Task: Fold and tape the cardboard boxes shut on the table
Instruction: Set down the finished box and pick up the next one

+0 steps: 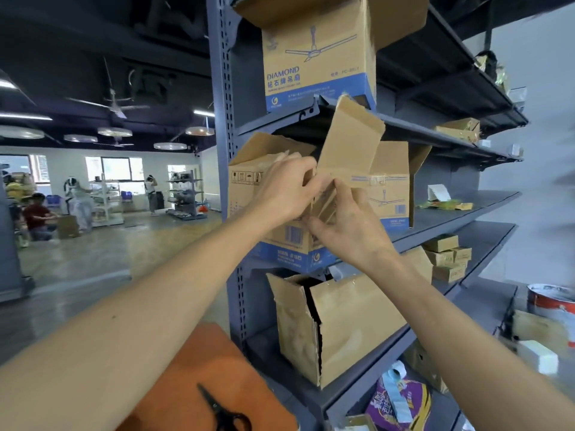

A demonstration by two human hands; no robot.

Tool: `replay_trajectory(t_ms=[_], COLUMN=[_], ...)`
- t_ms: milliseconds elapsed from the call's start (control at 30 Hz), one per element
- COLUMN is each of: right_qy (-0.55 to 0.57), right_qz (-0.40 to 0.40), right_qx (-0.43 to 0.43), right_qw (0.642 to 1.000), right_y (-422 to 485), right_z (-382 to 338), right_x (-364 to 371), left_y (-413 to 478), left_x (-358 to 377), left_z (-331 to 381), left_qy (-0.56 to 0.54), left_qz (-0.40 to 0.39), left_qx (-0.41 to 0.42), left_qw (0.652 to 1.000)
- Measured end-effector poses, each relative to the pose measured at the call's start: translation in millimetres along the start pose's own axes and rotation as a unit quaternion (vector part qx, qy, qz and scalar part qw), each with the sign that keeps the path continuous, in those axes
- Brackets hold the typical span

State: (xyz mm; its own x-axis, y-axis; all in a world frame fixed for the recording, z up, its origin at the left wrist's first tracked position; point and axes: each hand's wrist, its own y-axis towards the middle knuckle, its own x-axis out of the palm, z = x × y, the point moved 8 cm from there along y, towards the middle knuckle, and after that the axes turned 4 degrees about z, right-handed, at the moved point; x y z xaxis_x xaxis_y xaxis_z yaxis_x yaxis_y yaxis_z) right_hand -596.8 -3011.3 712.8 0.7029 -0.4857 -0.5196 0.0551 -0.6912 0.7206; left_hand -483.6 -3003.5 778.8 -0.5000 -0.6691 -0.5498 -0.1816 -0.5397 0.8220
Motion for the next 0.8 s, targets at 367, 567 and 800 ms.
replay_trajectory(t_ms=[367, 567, 800], right_qy=[0.082, 0.179, 0.272], right_qz=[-0.037, -0.129, -0.243], right_qx=[-0.1, -0.152, -0.177], right_qw=[0.991, 0.964, 0.914], right_y=[-79.7, -134.2, -210.1], right_z=[-124.5, -199.2, -273.6], right_x=[32.8, 109.7, 211.0], left_y=[-113.4, -208.5, -316.6], left_x=[-130.4, -197.7, -249.3], left_z=[-22.4, -70.9, -135.3], left_qy=[0.109, 0.194, 0.263], left_qz=[0.1, 0.131, 0.109], left_qx=[-0.041, -0.118, -0.23], left_qw=[0.988, 0.965, 0.931])
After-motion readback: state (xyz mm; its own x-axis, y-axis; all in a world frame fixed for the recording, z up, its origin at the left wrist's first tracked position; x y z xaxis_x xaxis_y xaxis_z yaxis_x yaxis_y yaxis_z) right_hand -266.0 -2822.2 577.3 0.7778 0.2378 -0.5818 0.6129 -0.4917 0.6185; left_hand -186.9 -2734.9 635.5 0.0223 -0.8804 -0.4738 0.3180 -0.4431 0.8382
